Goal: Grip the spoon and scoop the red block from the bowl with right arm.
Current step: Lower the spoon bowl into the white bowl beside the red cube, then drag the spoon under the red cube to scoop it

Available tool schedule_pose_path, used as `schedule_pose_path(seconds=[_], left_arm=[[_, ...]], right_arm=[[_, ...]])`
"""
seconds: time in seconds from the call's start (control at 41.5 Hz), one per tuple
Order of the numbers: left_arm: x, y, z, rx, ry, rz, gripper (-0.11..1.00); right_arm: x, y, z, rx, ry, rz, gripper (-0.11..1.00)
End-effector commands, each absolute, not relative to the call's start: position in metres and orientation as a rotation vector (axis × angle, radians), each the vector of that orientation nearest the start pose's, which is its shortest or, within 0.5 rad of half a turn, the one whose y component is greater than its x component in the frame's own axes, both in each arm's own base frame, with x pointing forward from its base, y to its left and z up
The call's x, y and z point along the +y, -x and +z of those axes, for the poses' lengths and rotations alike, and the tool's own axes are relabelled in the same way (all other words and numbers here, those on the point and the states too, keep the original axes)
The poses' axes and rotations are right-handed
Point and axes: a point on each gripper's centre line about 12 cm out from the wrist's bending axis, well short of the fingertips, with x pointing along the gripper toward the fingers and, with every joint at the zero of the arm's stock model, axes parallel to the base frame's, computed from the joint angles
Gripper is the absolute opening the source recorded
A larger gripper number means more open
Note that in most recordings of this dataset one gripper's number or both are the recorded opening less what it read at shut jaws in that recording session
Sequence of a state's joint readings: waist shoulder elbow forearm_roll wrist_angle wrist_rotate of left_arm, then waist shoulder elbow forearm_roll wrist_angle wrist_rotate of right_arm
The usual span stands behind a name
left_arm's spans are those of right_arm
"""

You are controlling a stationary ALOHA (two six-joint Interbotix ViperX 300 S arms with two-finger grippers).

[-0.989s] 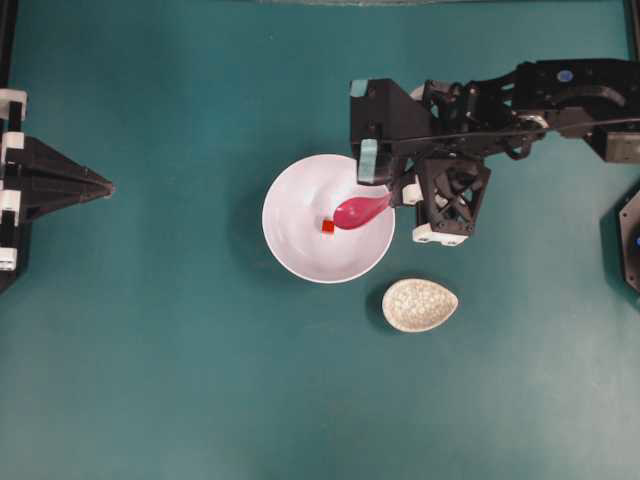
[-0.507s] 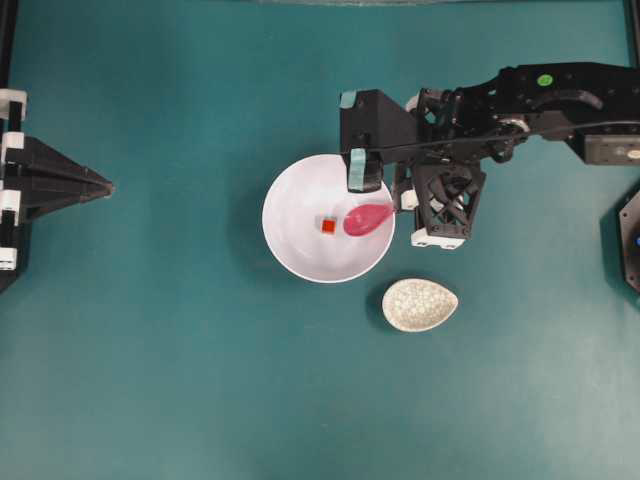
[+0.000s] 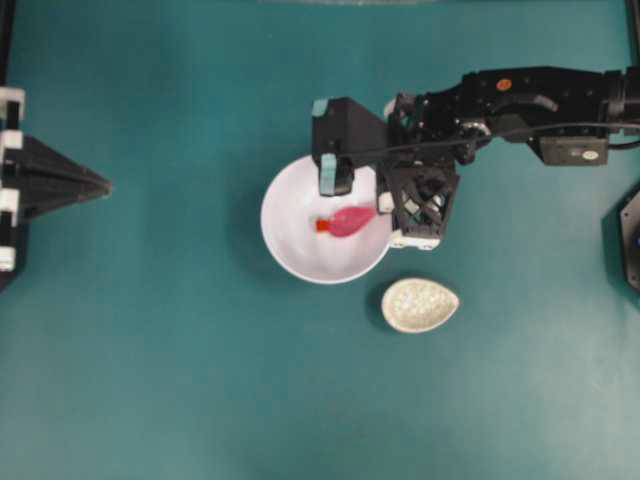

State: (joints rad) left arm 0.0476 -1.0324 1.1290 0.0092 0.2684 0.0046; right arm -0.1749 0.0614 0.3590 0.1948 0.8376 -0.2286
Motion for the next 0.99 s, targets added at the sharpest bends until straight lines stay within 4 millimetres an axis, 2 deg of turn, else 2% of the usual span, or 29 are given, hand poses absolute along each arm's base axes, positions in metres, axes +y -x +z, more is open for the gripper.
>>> schedule_pose_path(seconds=[0.0, 0.507, 0.965], left_arm=[[0.009, -0.184, 0.273, 0.33, -0.009, 0.049, 0.0], [0.009, -0.184, 0.272, 0.332, -0.01, 0.047, 0.0], [0.009, -0.184, 0.272, 0.332, -0.01, 0.047, 0.0]], right_arm=[[-0.052, -0.396, 0.204, 1.18, -0.1, 0.033, 0.24], [-0.045, -0.419, 0.214, 1.124, -0.089, 0.047, 0.24], [-0.047, -0.427, 0.221, 1.048, -0.111, 0.023, 0.24]])
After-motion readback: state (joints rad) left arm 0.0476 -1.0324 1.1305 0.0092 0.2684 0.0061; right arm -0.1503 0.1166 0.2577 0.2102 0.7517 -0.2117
